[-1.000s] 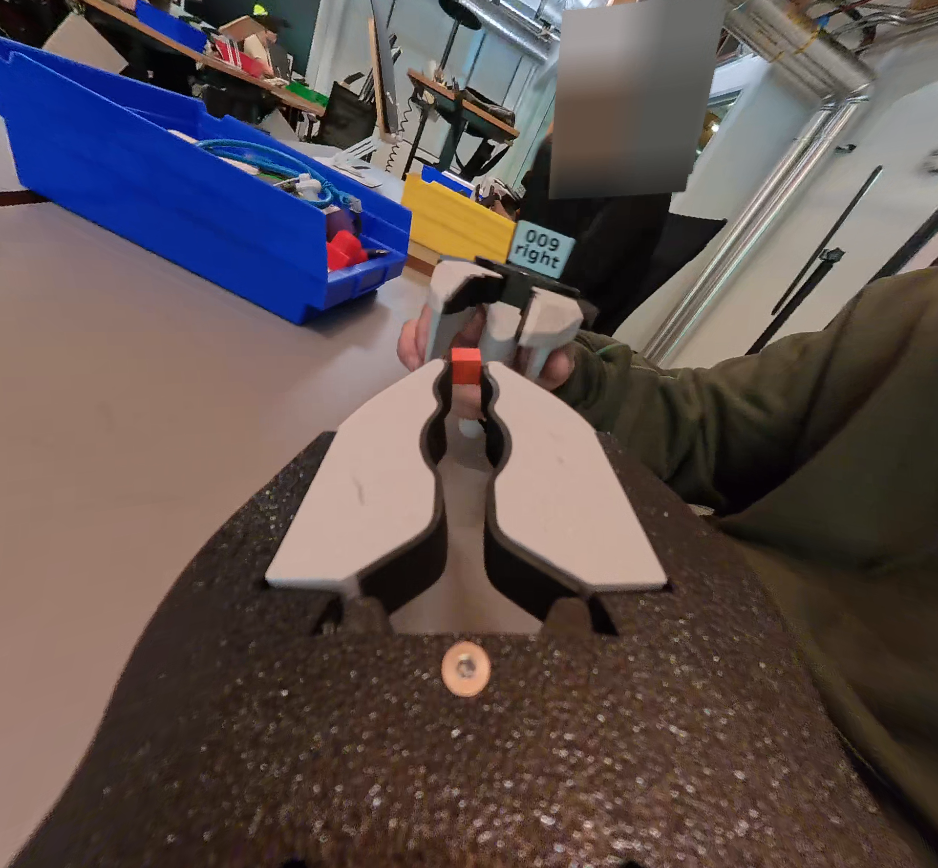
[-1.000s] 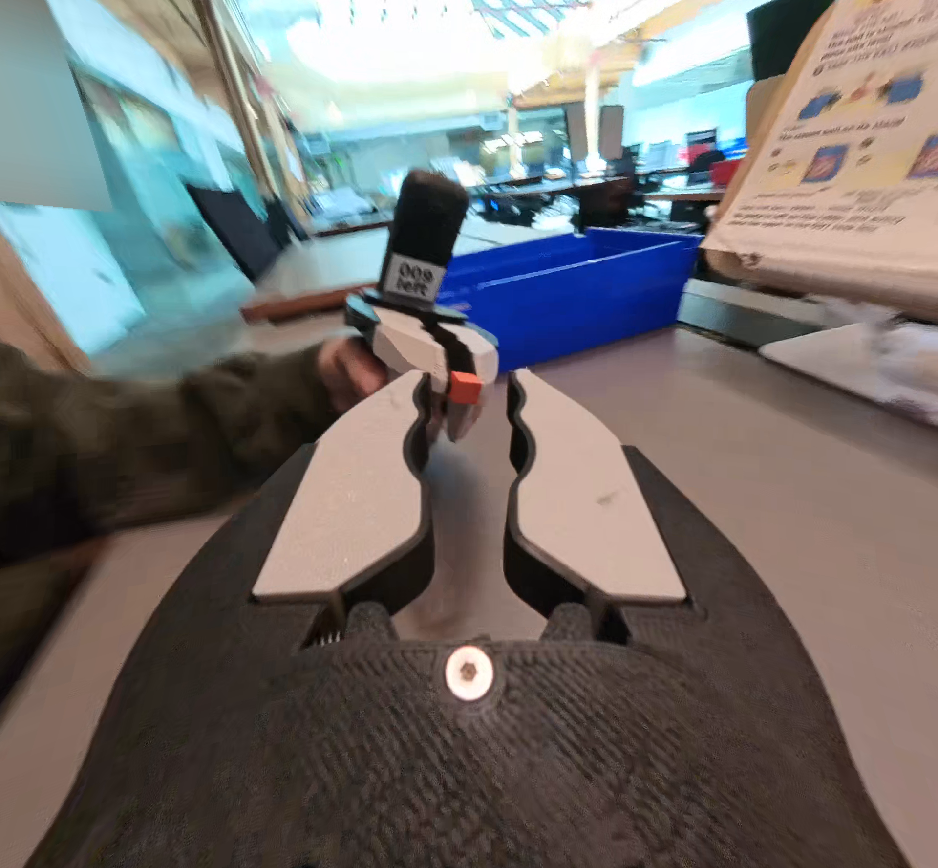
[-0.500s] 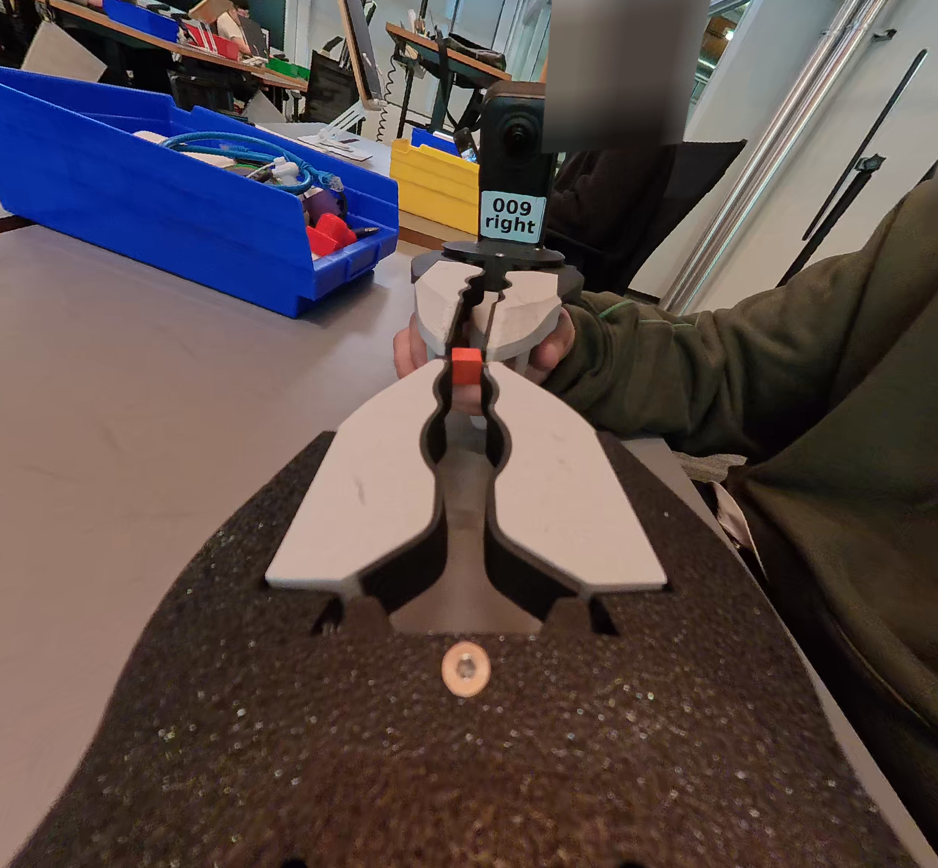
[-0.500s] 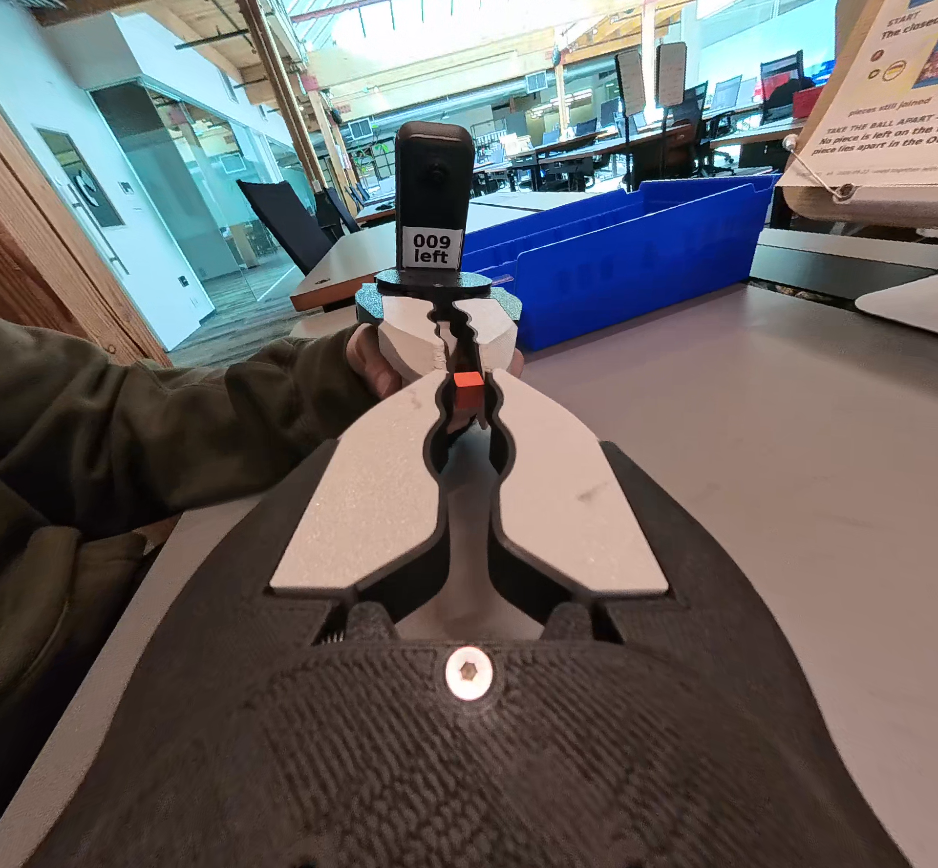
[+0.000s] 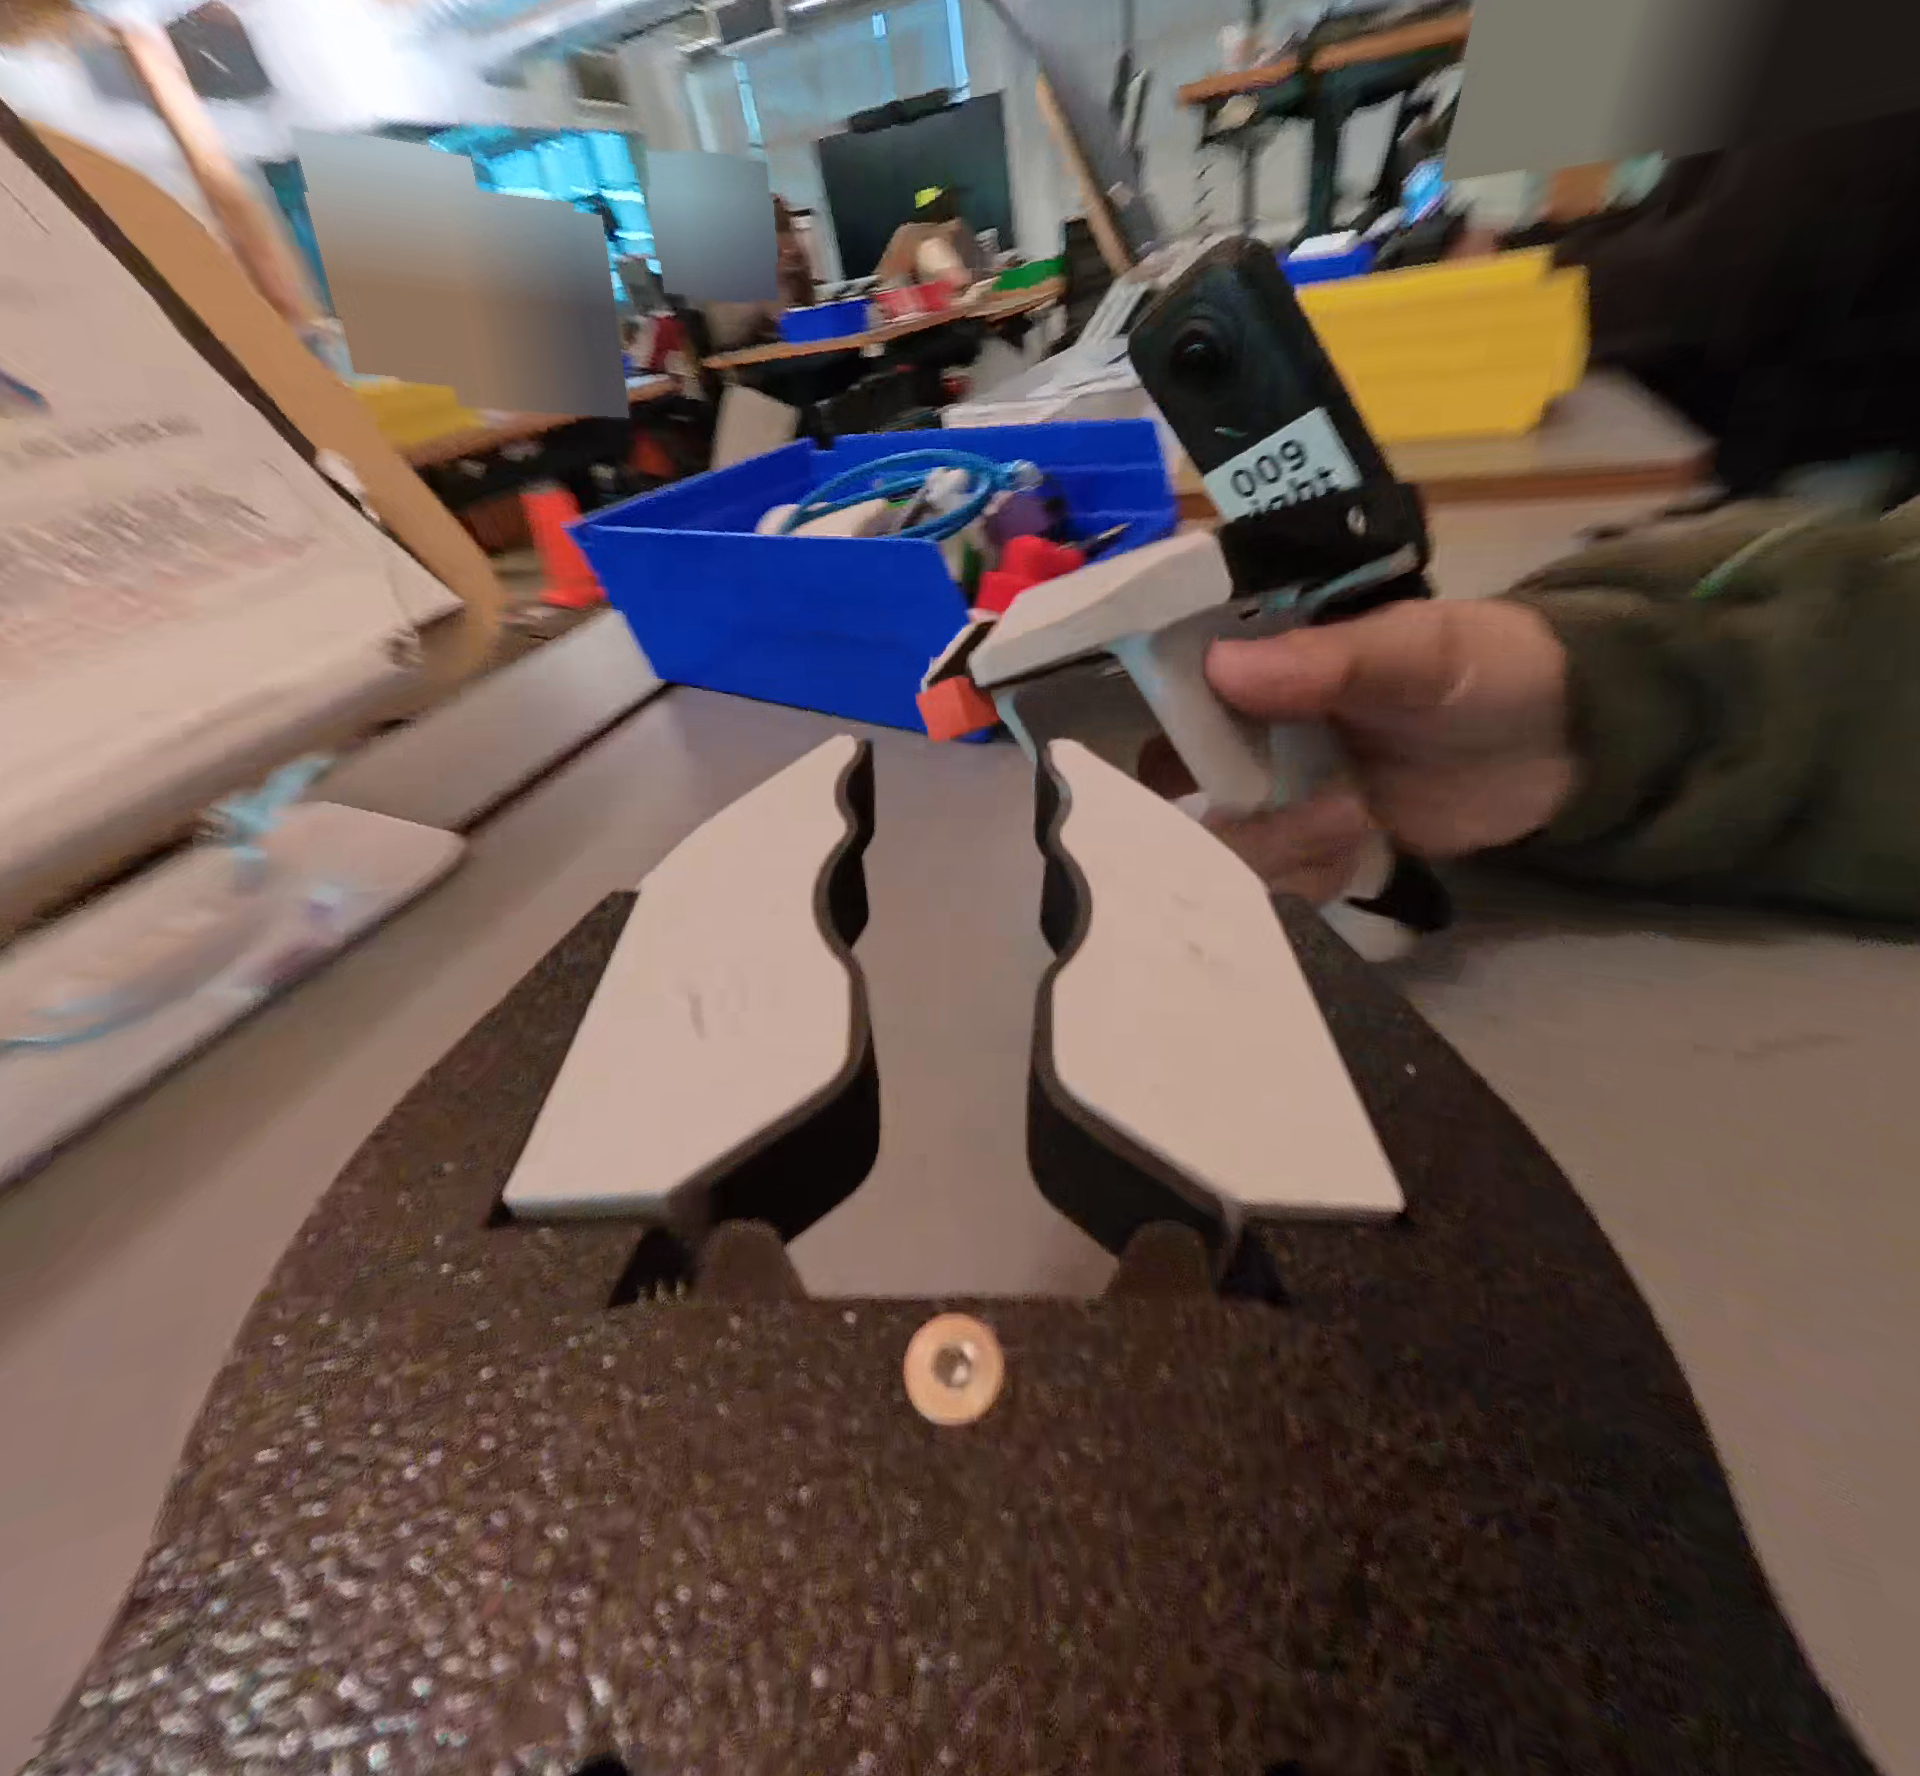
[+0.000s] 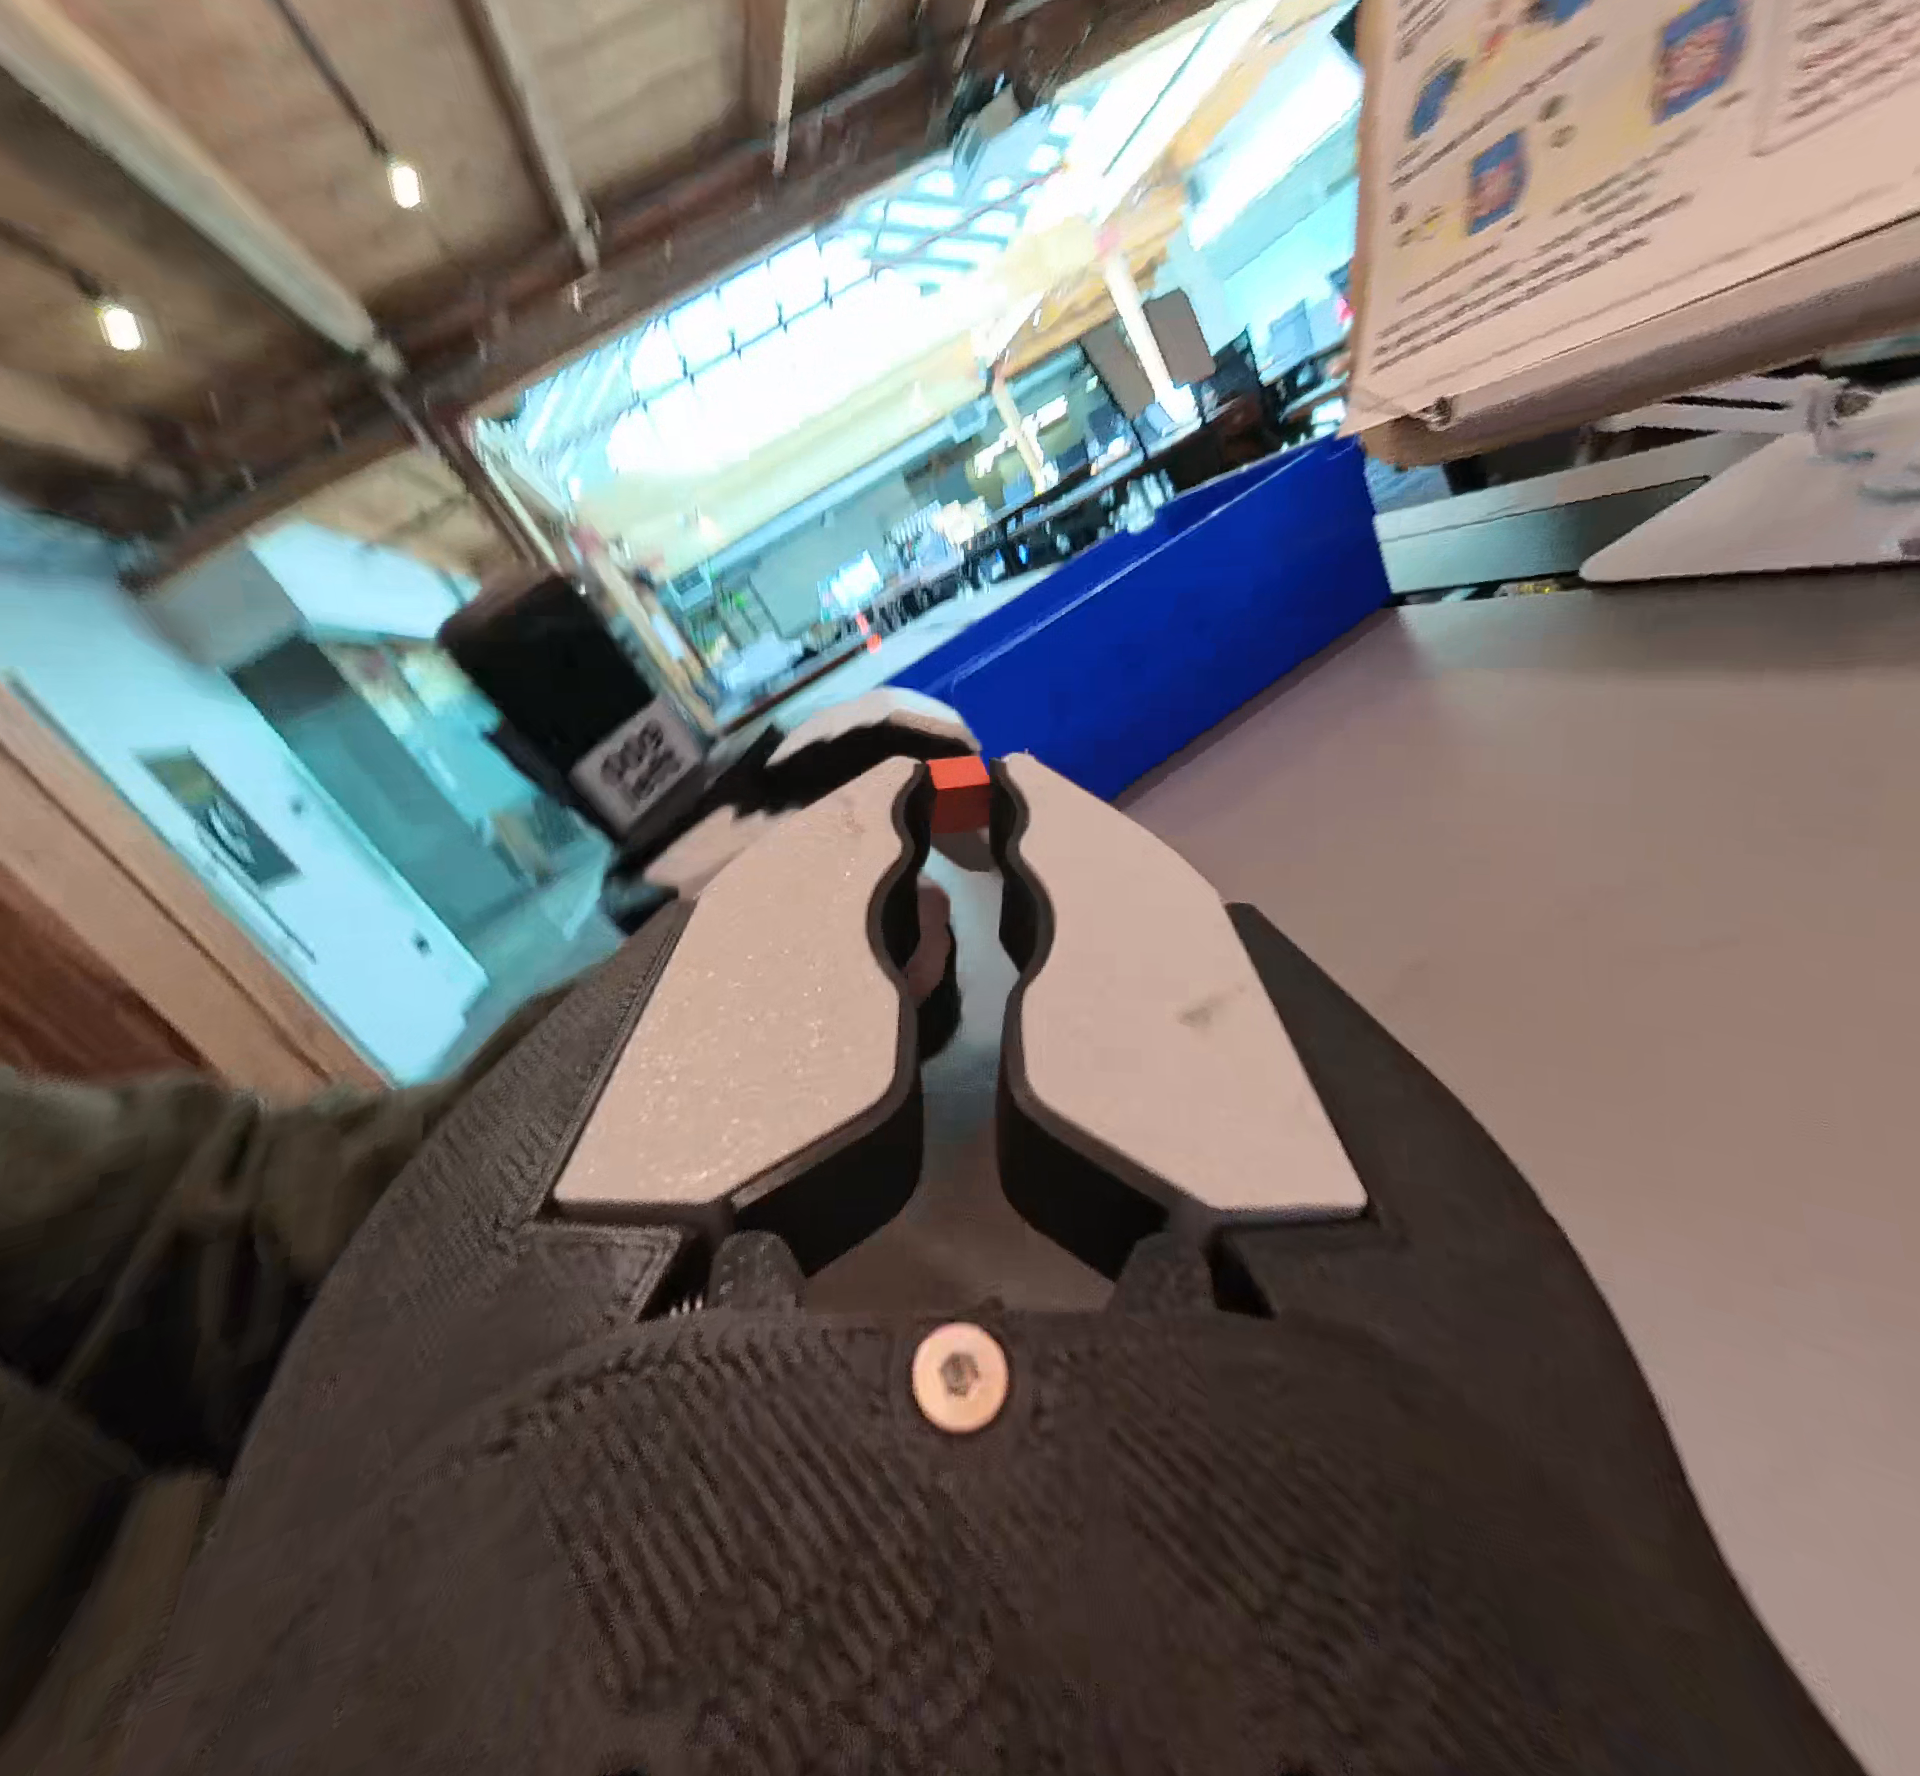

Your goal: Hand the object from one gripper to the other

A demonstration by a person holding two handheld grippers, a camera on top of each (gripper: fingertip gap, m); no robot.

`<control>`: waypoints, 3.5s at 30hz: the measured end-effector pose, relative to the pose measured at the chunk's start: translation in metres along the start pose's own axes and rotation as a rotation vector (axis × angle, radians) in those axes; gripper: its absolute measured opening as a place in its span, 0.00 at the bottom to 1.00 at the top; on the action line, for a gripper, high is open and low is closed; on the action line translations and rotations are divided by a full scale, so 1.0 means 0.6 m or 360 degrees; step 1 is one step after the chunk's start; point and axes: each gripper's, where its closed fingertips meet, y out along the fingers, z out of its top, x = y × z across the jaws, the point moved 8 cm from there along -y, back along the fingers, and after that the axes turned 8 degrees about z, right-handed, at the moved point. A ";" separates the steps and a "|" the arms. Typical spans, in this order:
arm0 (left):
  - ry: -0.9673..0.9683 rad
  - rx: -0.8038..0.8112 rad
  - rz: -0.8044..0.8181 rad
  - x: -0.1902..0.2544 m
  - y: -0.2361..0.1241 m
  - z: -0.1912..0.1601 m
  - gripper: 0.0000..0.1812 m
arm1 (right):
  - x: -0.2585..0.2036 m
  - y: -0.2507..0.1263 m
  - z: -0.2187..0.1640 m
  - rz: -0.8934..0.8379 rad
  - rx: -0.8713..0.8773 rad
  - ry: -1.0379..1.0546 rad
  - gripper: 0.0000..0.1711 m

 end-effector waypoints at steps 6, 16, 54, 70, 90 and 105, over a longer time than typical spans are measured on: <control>0.0463 0.0044 0.0402 0.040 0.020 0.014 0.15 | 0.002 -0.002 -0.004 0.0088 0.0312 0.0246 0.06; 0.1082 0.0167 0.0669 0.064 0.014 0.030 0.09 | -0.010 0.013 -0.015 0.0508 0.0585 0.0826 0.06; -0.0354 0.0041 -0.0696 -0.001 -0.031 0.011 0.05 | -0.052 0.016 -0.014 0.0418 -0.0325 -0.0545 0.07; -0.0368 0.0010 -0.0211 -0.033 -0.025 -0.009 0.16 | 0.001 -0.105 0.120 -0.1224 -0.0262 -0.1558 0.06; -0.0294 -0.0239 -0.0235 -0.023 -0.009 -0.032 0.14 | 0.115 -0.230 0.128 -0.1697 -0.0686 -0.1164 0.16; -0.0514 -0.0102 0.0336 -0.098 -0.045 0.006 0.13 | 0.030 -0.063 0.048 -0.0839 -0.0444 -0.1305 0.21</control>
